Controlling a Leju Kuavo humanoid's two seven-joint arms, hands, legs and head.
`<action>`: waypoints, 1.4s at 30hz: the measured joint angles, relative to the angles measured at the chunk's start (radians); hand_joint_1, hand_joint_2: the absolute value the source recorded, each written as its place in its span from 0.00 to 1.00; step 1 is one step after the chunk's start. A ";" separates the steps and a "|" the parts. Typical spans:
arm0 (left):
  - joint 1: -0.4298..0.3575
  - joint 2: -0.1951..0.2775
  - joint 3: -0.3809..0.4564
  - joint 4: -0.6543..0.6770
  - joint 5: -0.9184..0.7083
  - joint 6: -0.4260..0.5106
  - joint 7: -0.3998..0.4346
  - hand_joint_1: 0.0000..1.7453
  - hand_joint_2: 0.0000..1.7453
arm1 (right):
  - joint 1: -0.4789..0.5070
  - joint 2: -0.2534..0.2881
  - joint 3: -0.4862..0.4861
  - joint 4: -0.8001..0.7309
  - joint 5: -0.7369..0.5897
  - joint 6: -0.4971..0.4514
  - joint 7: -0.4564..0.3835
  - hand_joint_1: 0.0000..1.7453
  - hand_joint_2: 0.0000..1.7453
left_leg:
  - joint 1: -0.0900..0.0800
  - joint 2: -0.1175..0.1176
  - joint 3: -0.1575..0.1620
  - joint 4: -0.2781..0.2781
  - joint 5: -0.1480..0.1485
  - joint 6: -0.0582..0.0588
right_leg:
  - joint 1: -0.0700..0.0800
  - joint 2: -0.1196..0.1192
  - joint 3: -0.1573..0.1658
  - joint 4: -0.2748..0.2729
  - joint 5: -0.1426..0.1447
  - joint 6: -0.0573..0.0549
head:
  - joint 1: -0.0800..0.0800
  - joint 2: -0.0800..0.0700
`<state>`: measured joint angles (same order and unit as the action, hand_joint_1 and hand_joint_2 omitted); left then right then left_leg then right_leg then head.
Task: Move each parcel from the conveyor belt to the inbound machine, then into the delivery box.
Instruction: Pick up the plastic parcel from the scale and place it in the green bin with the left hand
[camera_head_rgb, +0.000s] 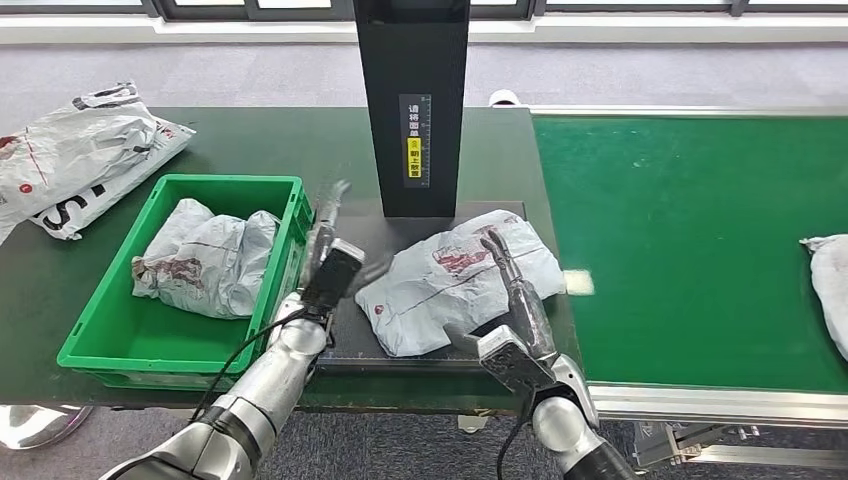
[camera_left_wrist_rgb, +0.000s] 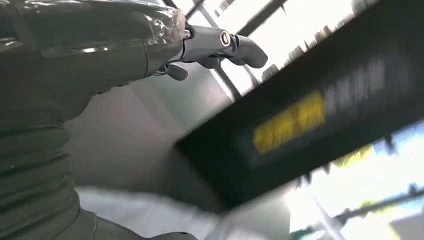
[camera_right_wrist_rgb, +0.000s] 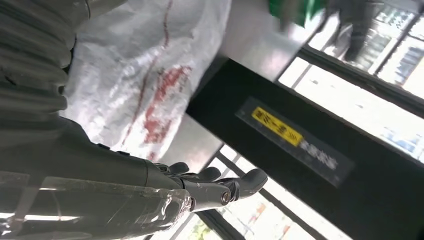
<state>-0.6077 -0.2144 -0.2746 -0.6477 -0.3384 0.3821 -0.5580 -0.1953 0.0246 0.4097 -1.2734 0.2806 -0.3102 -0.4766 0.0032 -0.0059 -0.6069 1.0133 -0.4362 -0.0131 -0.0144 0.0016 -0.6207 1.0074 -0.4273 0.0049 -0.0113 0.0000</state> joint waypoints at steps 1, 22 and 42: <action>-0.005 0.001 -0.030 0.013 -0.074 -0.040 0.048 0.00 1.00 | -0.001 0.002 -0.011 -0.004 -0.009 0.000 -0.008 0.00 1.00 | 0.000 0.000 0.000 0.000 0.000 0.000 | 0.000 0.000 0.000 0.000 0.000 0.000 | 0.000 0.000; -0.138 -0.002 -0.433 0.255 -0.593 -0.320 0.347 0.88 1.00 | -0.016 0.049 -0.124 -0.012 -0.012 0.055 -0.017 0.00 1.00 | 0.000 -0.001 0.012 0.000 -0.002 0.001 | 0.000 -0.003 0.015 0.000 -0.003 0.001 | 0.000 0.000; -0.160 0.013 -0.222 0.212 -0.540 -0.151 0.349 1.00 1.00 | 0.043 0.059 -0.140 -0.074 0.012 0.072 0.001 0.00 1.00 | 0.000 0.000 0.008 0.000 -0.001 0.001 | 0.000 -0.001 0.009 0.000 -0.001 0.000 | 0.000 0.000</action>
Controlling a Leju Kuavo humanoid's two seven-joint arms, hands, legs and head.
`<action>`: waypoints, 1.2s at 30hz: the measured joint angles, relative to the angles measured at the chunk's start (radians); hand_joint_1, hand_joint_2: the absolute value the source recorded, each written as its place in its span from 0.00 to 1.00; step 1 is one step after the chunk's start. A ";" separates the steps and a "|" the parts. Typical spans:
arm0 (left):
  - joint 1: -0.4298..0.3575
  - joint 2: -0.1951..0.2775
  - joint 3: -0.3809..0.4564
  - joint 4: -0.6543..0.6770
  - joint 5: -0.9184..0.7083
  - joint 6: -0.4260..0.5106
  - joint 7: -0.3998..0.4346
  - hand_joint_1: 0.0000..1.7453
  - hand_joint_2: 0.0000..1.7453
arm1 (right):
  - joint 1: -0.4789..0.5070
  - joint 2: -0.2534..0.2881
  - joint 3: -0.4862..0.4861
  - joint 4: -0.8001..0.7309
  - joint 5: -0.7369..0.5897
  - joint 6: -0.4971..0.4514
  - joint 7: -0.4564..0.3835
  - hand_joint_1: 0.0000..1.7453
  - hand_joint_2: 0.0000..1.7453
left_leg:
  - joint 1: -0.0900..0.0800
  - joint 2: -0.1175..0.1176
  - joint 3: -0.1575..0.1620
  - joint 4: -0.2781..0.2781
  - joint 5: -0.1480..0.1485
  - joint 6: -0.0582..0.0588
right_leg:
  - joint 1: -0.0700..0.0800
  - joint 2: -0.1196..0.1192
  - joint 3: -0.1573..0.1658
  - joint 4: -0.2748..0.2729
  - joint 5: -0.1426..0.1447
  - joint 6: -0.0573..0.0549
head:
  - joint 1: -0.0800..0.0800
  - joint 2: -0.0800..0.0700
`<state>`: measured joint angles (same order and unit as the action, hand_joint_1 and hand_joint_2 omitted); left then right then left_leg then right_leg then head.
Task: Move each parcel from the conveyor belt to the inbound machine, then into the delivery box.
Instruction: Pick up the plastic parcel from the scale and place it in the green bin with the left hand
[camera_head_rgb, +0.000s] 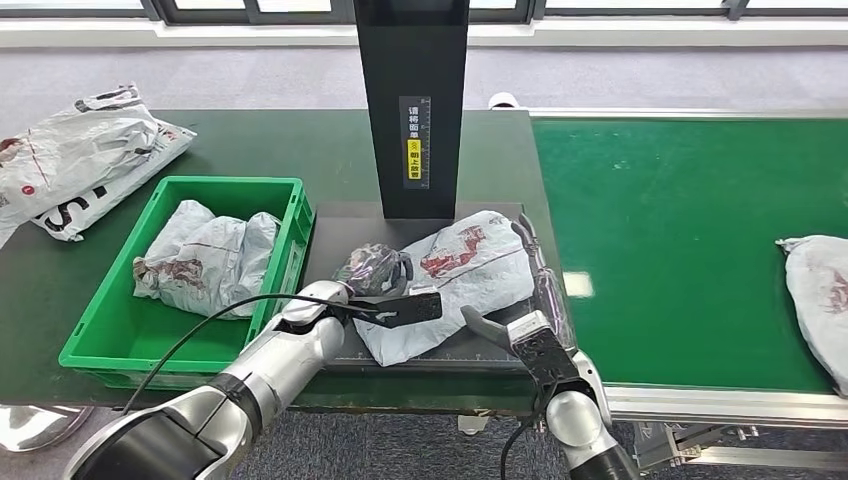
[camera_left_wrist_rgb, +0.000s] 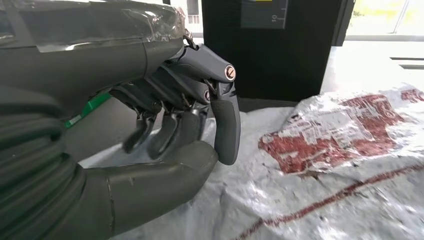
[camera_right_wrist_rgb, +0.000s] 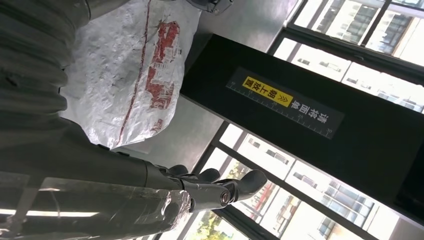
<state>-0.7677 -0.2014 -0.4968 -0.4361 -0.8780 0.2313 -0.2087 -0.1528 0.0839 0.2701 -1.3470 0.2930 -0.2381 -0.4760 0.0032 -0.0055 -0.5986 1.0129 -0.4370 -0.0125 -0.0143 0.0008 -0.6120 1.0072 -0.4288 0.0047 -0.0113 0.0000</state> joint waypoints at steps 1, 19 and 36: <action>-0.001 0.001 0.002 0.000 -0.004 0.002 0.002 1.00 1.00 | 0.000 0.000 0.000 0.000 0.000 0.001 0.000 0.00 1.00 | 0.000 0.000 0.000 0.000 0.000 0.000 | 0.000 0.000 0.000 0.000 0.000 0.000 | 0.000 0.000; 0.003 0.049 0.168 -0.224 0.006 0.325 0.030 0.29 1.00 | 0.068 0.000 -0.024 -0.062 -0.018 -0.028 0.000 0.00 1.00 | 0.000 0.000 -0.003 0.000 0.000 0.000 | 0.000 0.000 -0.004 0.000 0.000 0.000 | 0.000 0.000; 0.080 0.014 0.156 -0.157 0.225 -0.279 -0.270 0.00 1.00 | 0.109 0.000 -0.068 -0.104 -0.019 -0.014 0.012 0.00 1.00 | 0.000 0.000 -0.004 0.000 -0.002 0.000 | 0.000 0.001 -0.004 0.000 -0.001 0.000 | 0.000 0.000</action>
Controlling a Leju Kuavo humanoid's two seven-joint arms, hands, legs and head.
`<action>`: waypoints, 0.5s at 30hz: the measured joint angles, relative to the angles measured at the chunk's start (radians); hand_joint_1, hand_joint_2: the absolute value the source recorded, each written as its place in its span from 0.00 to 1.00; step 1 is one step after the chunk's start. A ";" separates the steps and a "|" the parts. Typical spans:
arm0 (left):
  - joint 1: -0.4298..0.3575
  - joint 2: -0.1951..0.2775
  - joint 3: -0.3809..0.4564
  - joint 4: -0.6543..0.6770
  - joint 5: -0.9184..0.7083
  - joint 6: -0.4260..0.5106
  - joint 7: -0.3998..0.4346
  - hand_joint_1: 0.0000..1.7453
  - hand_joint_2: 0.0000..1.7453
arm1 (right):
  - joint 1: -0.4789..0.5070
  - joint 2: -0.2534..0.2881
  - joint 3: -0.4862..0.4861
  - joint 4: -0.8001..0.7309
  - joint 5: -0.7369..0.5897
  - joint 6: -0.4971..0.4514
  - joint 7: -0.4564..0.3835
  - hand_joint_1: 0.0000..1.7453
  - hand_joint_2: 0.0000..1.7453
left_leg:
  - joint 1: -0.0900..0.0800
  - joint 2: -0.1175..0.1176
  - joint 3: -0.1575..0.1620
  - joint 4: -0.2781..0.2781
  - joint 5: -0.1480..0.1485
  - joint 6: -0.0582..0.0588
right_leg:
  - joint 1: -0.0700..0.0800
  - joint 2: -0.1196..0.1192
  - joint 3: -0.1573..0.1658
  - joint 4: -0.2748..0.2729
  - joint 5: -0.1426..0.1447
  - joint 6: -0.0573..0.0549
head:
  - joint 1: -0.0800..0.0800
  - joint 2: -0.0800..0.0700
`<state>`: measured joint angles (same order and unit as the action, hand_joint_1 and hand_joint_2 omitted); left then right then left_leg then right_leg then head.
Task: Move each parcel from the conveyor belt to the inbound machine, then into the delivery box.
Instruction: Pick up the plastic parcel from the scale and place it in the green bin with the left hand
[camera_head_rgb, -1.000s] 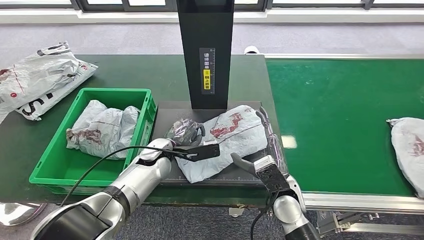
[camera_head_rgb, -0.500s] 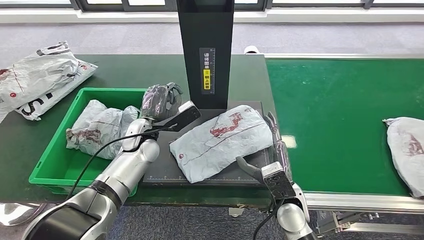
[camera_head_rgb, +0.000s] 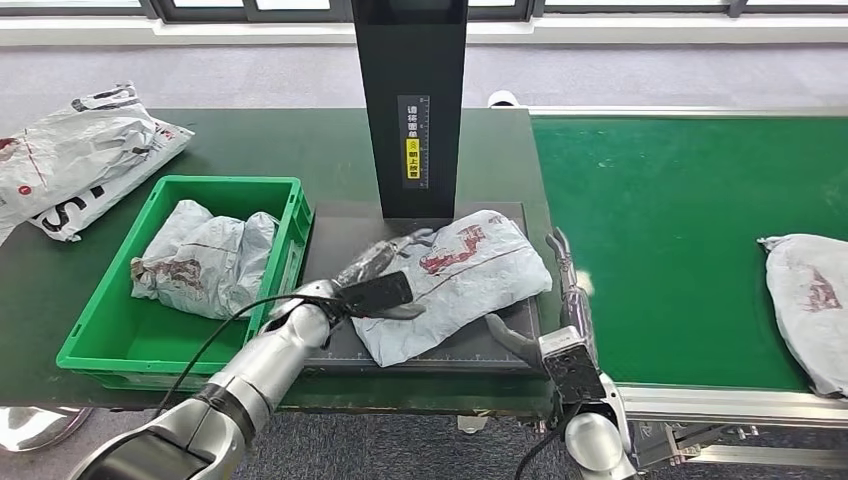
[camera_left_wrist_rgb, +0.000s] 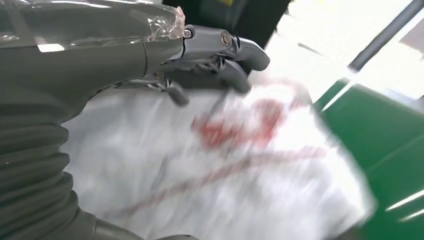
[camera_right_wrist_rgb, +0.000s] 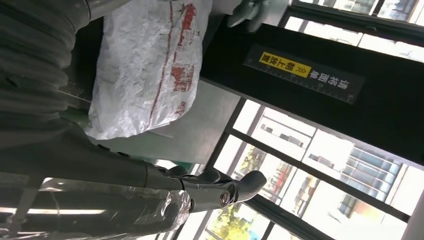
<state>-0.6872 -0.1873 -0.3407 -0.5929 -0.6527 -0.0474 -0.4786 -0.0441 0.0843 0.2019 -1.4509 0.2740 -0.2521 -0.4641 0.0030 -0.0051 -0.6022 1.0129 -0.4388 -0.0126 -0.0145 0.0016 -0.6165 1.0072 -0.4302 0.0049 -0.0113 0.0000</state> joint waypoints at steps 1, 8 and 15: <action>0.004 -0.001 -0.025 0.017 -0.041 0.006 0.016 0.00 1.00 | 0.002 0.000 0.000 -0.001 0.001 0.006 0.001 0.00 1.00 | 0.000 0.000 0.000 0.000 0.000 0.000 | 0.000 0.000 0.000 0.000 0.000 0.000 | 0.000 0.000; -0.002 -0.005 -0.203 0.141 -0.250 0.014 0.149 0.00 1.00 | -0.015 0.007 -0.001 0.002 0.023 0.045 0.017 0.00 1.00 | 0.000 -0.002 0.002 0.000 0.000 0.000 | 0.000 -0.003 0.004 0.000 -0.001 0.001 | 0.000 0.000; -0.063 -0.014 -0.314 0.196 -0.375 0.002 0.298 0.89 1.00 | -0.056 0.031 -0.003 0.024 0.041 0.072 0.028 0.00 1.00 | 0.000 -0.002 0.026 -0.002 -0.024 0.003 | 0.000 -0.004 0.039 -0.002 -0.022 0.001 | 0.000 0.000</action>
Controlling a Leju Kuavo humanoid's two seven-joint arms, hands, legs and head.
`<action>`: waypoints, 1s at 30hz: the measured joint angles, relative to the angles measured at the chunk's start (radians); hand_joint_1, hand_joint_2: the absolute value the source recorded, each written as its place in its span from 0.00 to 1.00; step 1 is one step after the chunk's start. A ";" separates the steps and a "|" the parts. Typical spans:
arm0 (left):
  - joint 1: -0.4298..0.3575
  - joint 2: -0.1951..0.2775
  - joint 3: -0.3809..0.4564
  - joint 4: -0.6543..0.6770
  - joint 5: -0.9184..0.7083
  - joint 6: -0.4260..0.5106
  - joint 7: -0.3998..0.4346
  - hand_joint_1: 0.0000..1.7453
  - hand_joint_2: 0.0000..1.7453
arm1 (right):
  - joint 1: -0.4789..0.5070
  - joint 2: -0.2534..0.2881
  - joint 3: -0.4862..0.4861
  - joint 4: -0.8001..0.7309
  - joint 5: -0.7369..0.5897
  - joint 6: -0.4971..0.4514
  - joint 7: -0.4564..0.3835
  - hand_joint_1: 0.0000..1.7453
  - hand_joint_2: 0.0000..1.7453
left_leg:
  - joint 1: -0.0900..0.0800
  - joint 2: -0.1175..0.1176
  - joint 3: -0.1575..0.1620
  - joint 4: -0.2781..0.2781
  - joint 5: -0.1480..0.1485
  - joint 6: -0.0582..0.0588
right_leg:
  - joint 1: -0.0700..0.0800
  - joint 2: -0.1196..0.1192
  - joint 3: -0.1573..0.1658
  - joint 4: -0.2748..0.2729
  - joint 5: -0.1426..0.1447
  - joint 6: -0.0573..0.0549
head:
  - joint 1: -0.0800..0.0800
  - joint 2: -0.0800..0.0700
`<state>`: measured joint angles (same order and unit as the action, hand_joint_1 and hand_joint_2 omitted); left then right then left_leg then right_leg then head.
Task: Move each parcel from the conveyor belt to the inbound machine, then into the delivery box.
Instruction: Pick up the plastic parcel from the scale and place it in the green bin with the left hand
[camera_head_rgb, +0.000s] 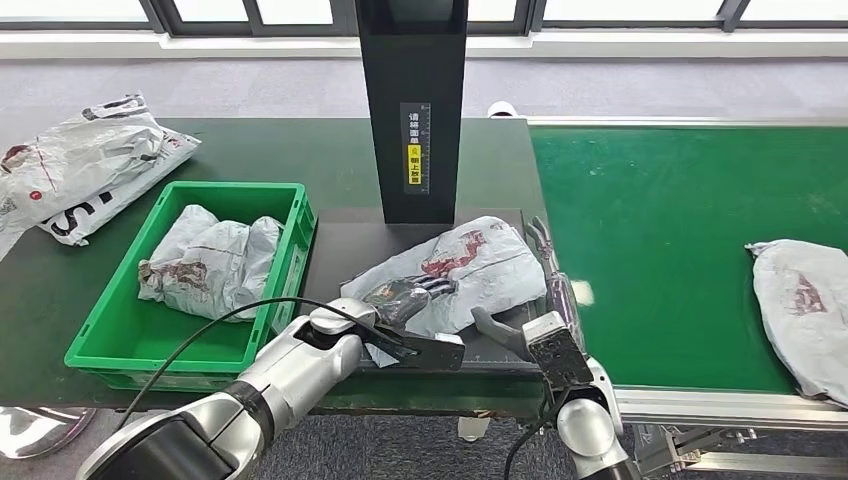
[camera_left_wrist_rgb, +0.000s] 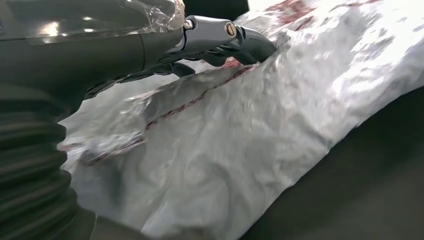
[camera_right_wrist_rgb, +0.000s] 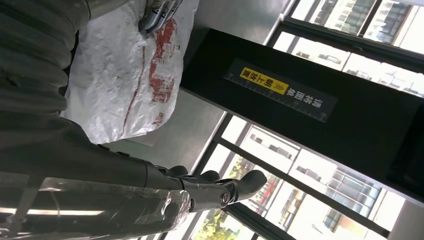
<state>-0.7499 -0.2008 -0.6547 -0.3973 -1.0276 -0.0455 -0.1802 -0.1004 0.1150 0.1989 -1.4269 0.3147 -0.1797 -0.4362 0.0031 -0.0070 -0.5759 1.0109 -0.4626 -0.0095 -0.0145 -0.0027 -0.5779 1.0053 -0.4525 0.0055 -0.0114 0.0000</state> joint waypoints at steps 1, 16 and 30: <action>-0.004 0.000 -0.008 0.004 -0.011 0.009 0.015 1.00 1.00 | -0.003 0.003 -0.001 0.002 0.002 0.002 0.001 0.00 1.00 | 0.000 0.000 0.005 0.000 -0.002 0.000 | 0.000 0.000 0.005 0.000 -0.002 -0.001 | 0.000 0.000; 0.004 0.004 -0.010 0.017 -0.011 0.233 0.066 1.00 1.00 | -0.007 0.030 -0.014 0.000 0.020 0.024 0.013 0.00 1.00 | 0.000 0.000 0.010 0.000 0.008 -0.005 | 0.000 0.002 -0.002 0.002 0.006 -0.003 | 0.000 0.000; 0.040 0.030 0.150 -0.071 0.097 0.337 -0.024 1.00 1.00 | 0.020 0.030 -0.039 -0.013 0.002 0.061 0.027 0.00 1.00 | 0.000 0.000 0.003 0.000 0.008 -0.005 | 0.001 0.002 -0.009 0.002 0.006 -0.003 | 0.000 0.000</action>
<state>-0.7103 -0.1712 -0.5050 -0.4688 -0.9301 0.2918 -0.2043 -0.0803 0.1446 0.1602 -1.4399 0.3162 -0.1186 -0.4089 0.0033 -0.0066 -0.5727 1.0109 -0.4544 -0.0145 -0.0139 -0.0004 -0.5872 1.0071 -0.4466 0.0028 -0.0113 0.0000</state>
